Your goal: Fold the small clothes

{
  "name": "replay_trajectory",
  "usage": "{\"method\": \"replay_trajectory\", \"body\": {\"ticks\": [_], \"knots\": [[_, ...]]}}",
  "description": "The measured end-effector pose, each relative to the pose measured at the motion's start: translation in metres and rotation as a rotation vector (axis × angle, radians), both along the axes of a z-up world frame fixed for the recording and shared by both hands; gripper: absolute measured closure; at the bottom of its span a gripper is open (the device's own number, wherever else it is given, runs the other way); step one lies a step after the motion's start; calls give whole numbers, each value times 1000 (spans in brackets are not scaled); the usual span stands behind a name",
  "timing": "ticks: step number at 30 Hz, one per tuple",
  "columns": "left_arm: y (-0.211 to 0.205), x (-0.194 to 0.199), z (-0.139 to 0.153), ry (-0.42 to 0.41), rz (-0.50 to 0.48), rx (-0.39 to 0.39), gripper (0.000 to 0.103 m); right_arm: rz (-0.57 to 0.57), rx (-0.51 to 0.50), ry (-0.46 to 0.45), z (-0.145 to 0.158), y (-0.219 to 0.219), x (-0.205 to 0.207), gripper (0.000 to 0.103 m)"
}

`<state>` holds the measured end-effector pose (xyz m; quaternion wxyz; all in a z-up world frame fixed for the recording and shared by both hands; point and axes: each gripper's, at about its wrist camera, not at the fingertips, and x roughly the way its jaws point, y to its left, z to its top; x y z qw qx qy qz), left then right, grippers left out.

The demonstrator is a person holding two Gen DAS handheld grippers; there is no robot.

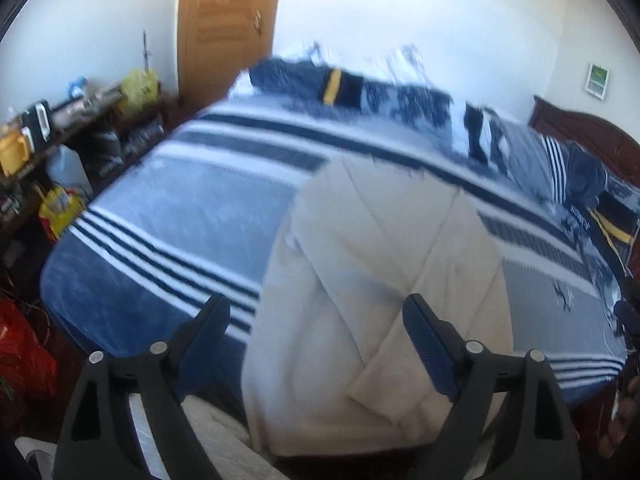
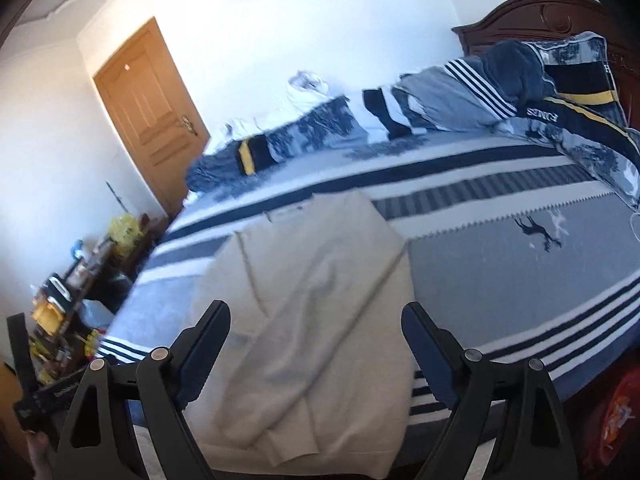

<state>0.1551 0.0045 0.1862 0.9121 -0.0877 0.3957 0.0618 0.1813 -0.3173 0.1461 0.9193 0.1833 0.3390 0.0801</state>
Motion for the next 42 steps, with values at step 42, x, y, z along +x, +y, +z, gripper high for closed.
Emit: {"method": "replay_trajectory", "body": {"ticks": [42], "knots": [[49,491,-207,348,-136,-178,14,156,102,503,-230,-57,505,32]]}}
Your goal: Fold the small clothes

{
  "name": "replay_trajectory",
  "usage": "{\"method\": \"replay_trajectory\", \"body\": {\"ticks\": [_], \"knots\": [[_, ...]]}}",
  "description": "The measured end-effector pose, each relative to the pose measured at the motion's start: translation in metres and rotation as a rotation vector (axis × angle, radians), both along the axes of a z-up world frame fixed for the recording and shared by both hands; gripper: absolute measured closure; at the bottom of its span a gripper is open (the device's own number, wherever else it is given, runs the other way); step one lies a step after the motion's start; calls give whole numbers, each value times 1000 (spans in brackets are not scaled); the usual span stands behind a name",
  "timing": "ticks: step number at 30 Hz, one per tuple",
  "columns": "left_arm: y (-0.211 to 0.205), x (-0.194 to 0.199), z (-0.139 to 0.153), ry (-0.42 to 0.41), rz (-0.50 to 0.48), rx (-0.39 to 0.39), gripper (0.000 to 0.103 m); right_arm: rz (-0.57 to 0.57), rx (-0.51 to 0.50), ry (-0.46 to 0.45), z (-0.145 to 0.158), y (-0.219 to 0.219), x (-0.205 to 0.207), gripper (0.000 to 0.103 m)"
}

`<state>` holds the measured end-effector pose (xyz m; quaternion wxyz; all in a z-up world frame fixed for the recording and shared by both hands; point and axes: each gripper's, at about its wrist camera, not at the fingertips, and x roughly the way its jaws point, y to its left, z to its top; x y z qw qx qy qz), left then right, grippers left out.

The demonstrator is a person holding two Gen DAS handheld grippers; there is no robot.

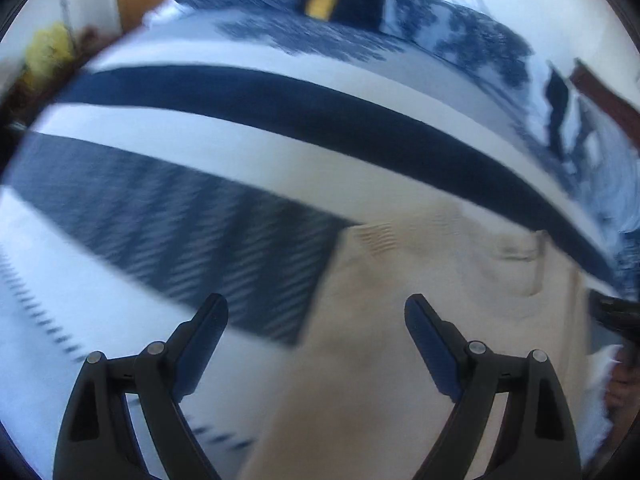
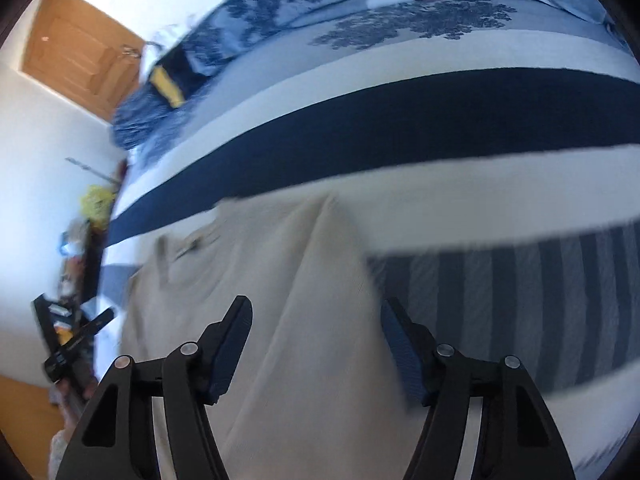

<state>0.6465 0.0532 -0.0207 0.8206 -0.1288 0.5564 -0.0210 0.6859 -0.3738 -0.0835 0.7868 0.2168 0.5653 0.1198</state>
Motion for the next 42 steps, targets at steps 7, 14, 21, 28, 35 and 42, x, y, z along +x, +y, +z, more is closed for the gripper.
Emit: {"method": "replay_trajectory", "body": {"ticks": [7,14,21,28,35,42], "knots": [[-17,19,-18,42,13,35,85,-19,-137,29,-14,13,31,78],[-8,-24,58,-138,41,46,98,-46,-40,-57,37,-13,-2,97],[17,-152,169,-306,37,-21,98,-18,-10,-227,138,-20,-111,97],[12,-309,186,-315,8,-5,98,-20,9,-304,176,-23,-267,97],[19,-409,66,-79,122,-77,97,-164,46,-193,71,-20,-399,96],[22,-478,62,-95,195,-155,62,-261,113,-128,40,-24,-453,68]]}}
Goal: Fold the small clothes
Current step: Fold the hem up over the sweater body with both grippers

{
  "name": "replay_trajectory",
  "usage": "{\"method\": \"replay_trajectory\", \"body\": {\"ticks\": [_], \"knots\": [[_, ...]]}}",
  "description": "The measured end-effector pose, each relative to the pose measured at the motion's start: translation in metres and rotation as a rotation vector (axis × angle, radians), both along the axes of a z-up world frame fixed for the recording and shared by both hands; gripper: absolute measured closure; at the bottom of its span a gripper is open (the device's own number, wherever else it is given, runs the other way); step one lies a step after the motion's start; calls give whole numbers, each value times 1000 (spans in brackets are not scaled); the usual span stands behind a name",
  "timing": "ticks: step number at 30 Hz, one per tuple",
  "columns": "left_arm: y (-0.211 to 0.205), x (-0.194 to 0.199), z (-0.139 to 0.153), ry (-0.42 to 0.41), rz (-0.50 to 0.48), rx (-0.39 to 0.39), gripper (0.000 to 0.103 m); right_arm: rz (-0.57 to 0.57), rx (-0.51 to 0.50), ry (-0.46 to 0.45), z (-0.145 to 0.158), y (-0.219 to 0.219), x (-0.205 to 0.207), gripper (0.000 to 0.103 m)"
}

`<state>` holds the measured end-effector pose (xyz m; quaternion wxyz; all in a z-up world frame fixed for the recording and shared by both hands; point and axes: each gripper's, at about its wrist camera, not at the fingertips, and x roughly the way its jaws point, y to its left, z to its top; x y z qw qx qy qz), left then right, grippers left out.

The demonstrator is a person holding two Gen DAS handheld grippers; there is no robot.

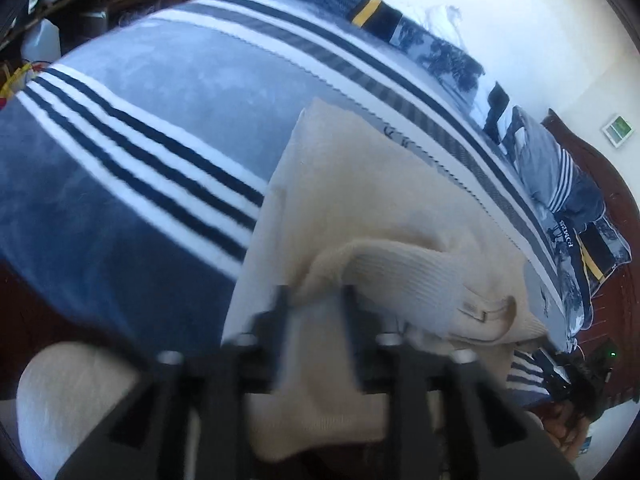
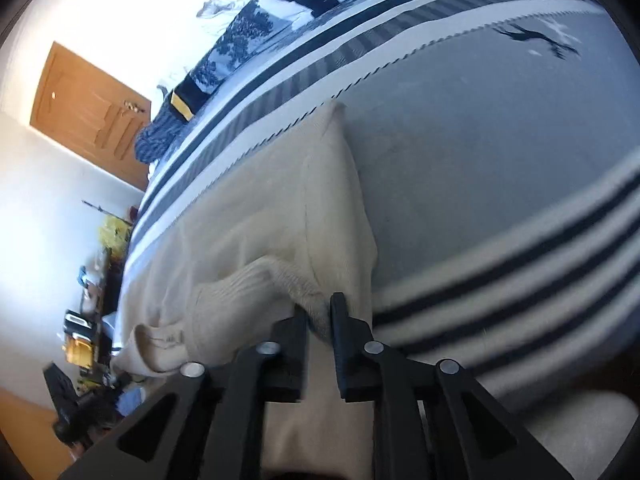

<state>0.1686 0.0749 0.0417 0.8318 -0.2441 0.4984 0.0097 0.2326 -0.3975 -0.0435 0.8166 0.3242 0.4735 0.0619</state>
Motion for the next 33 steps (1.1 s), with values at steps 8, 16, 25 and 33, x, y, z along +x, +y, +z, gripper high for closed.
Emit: {"method": "replay_trajectory", "body": {"ticks": [8,16,25,33], "knots": [[-4,-2,6,71,13,-212,42,24,233,29,5,6,-44,31],[11,62,-5,252,226,-345,32,-173,409,215,-17,4,7,20],[30,61,-29,375,395,-307,38,-204,251,388,-29,5,51,56],[34,3,-46,293,312,-365,77,-74,167,258,-33,1,-9,94]]}}
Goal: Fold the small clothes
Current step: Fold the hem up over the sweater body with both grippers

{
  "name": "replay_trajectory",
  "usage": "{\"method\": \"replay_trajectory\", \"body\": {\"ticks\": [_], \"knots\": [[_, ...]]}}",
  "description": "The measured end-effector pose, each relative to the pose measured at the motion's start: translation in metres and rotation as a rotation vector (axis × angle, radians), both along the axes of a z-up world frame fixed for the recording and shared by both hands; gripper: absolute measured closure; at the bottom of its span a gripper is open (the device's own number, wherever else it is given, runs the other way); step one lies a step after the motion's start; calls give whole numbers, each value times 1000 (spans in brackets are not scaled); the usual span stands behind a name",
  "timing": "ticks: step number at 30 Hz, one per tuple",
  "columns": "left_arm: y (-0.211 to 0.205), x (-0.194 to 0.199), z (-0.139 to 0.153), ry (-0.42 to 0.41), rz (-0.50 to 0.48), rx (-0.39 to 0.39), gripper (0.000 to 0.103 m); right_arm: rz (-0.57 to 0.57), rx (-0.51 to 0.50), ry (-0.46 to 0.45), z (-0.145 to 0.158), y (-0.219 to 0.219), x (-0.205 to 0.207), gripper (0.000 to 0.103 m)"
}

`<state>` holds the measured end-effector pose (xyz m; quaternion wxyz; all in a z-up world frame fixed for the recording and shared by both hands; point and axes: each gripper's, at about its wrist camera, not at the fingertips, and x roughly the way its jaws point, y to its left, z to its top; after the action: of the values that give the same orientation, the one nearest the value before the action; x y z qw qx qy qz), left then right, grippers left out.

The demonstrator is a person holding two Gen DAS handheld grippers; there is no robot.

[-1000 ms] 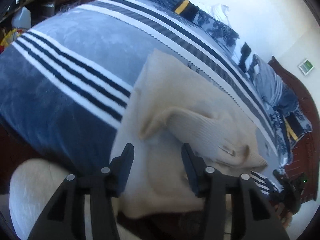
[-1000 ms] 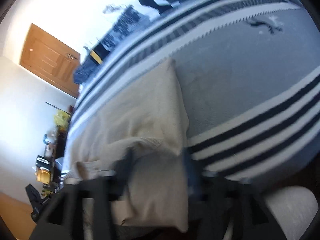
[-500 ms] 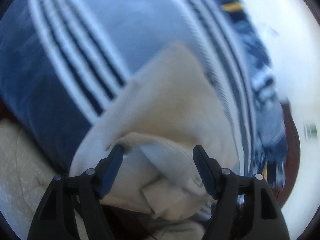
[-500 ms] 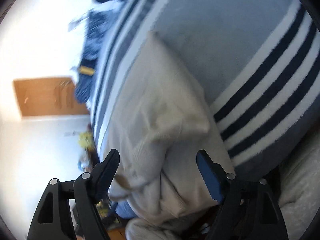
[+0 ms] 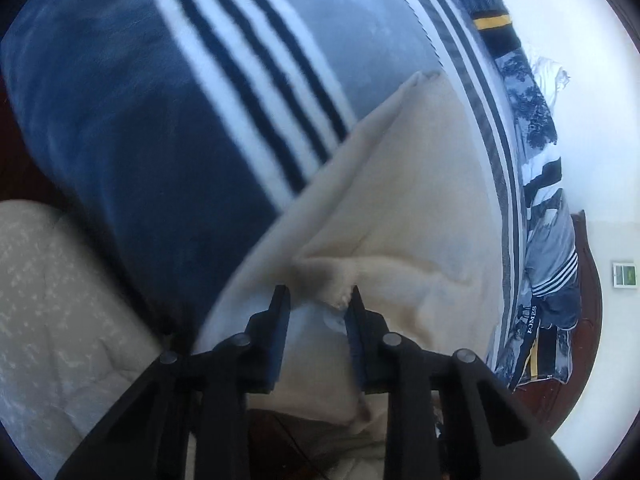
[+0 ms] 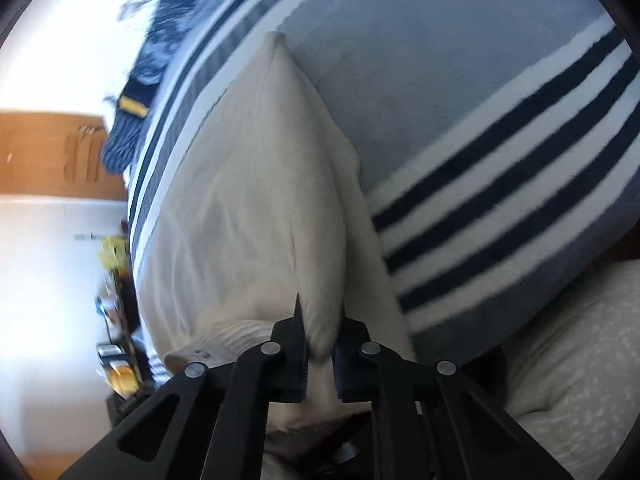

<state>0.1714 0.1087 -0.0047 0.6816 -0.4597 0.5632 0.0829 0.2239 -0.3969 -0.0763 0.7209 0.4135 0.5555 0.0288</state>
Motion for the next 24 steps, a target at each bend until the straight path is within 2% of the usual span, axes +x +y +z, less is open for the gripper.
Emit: {"method": "replay_trajectory", "body": {"ticks": [3,5,6,7,8,11,12,13,14,16,18,21,22,24], "knots": [[0,-4,2,-35,-19,23,76,1,55,-74,-8,-9,-13,92],[-3,-5,11,-79,-18,4,75,-15,56,-119,-5,-12,-18,88],[-2,-5,14,-100,-21,-4,68,-13,66,-136,-3,-13,-19,80],[-1,-5,17,-117,-22,-5,58,-13,79,-149,0,-13,-23,56],[-1,-5,20,-126,-21,3,54,-5,85,-163,3,-10,-26,45],[-2,1,20,-110,-31,30,54,58,31,-165,4,3,-22,45],[-3,5,18,-103,-31,27,54,70,22,-157,1,8,-18,47],[-6,10,17,-103,-38,28,57,84,13,-149,-1,13,-16,58],[-6,12,15,-102,-45,32,64,103,1,-140,-5,16,-12,76],[-14,16,18,-83,-89,90,97,132,-70,-109,-7,24,-10,97],[-14,10,32,-115,-106,137,97,133,-63,-118,1,21,-14,98],[-11,-12,61,-224,-129,159,97,149,-60,-190,37,15,-32,98],[-9,-23,68,-241,-143,180,97,155,-70,-201,45,17,-35,98],[-7,-34,60,-225,-162,173,97,166,-94,-196,52,12,-51,98]]}}
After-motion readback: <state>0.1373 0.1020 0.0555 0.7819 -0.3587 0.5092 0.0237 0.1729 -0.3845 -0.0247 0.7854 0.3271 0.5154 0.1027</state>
